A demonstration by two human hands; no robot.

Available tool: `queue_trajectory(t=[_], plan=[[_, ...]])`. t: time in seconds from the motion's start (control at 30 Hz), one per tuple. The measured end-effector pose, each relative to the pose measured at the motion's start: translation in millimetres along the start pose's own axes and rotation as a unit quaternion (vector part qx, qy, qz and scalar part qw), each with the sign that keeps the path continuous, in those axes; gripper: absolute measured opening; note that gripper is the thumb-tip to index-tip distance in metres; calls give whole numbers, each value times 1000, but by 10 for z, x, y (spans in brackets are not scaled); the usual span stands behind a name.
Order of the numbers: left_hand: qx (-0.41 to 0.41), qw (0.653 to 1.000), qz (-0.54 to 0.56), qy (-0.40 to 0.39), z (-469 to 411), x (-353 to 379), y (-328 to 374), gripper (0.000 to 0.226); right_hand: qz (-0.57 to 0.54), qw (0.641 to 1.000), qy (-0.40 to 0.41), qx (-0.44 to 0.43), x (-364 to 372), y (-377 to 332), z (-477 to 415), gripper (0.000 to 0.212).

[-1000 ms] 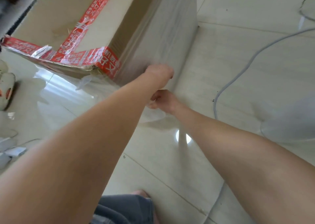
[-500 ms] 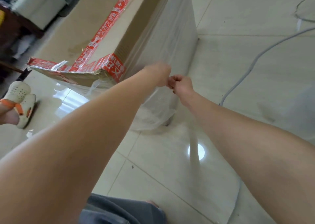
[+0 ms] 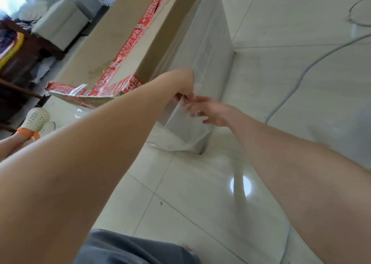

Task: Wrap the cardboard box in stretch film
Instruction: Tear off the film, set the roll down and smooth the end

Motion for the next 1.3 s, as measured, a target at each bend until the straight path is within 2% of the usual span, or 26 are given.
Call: queue_trajectory(t=[0.07,0.13,0.3,0.43,0.53,0.67,0.77,0.87,0.93,1.03,1.1,1.17,1.3], plan=[[-3,999,3,-42,58,-60,13,23,69,997,-20,-33,70,-54,20,5],[-9,998,-5,-65,86,-185,21,27,66,996,-19,-61,105,-67,2,9],[-15,999,-3,-41,29,-536,24,24,34,997,-36,-64,144,-66,1,23],[3,1000,14,-19,-30,-477,-39,17,27,997,-62,-41,215,-115,-23,17],[7,999,28,-15,-80,-338,-53,10,-65,994,-83,-36,333,-185,-40,4],[24,998,53,20,-137,-278,31,13,-213,965,-155,-13,447,-207,-30,14],[35,994,74,68,-205,-341,69,12,-255,963,-87,-9,327,-162,-71,13],[49,994,56,79,-270,-327,97,13,-163,986,21,-33,97,-97,-89,8],[61,994,54,71,-280,-324,126,24,-147,986,66,-41,-4,-66,-98,9],[66,997,-26,27,-250,-261,183,39,-149,984,95,-31,-69,-7,-111,12],[68,991,-116,22,-234,-204,219,36,-136,985,106,-32,-107,18,-120,12],[75,977,-189,67,-229,-200,260,25,-119,986,115,-38,-140,33,-111,6],[68,931,-316,167,-210,-208,243,14,-27,996,79,-8,-144,168,-77,23]])
Point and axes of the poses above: each hand's wrist, its own z-axis away from the middle knuckle, its own x-axis out of the palm, y = z × x, the point moved 7 cm from there along -z, towards the middle knuckle, and after that the axes turned 12 degrees about -x, right-handed, at the moved point
